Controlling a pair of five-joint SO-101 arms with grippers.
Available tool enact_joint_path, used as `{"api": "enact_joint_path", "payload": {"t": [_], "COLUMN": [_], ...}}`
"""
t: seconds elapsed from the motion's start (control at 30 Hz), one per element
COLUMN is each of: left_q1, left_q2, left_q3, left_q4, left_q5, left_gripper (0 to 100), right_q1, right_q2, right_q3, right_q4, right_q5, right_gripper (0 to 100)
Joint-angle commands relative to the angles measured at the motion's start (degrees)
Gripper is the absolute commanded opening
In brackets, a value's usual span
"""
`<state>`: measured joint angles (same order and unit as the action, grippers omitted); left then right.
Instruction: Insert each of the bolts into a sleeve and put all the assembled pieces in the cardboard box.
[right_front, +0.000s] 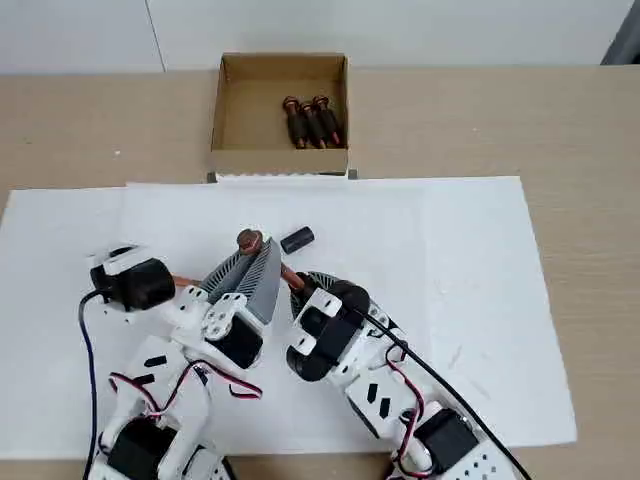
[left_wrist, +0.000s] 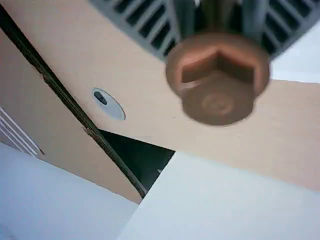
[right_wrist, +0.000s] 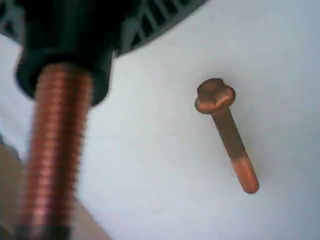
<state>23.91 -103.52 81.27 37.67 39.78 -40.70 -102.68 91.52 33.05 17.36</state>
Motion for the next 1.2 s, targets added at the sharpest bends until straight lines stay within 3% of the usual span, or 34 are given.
{"api": "enact_joint_path", "payload": {"t": [0.0,0.6,1.0,1.17], "left_q1": [0.09,0.7,12.4,14.15], "left_q2": [-0.53,-0.53,-0.44,-0.44], "left_q3": [-0.13,3.12,3.56,6.29], "left_q4": [-2.37,-3.25,7.38,9.49], "left_q5": [-0.7,-2.73,-11.78,-12.13], "left_gripper": [1,1,1,1], "right_q1": [-0.48,-0.48,-0.48,-0.48], "right_q2": [-0.4,-0.4,-0.4,-0.4], "right_q3": [-3.43,-3.43,-3.34,-3.25], "right_q4": [-2.33,-2.33,-2.33,-2.33], "right_q5": [0.53,0.53,0.53,0.53], "right_gripper": [0.2,0.2,0.2,0.2]}}
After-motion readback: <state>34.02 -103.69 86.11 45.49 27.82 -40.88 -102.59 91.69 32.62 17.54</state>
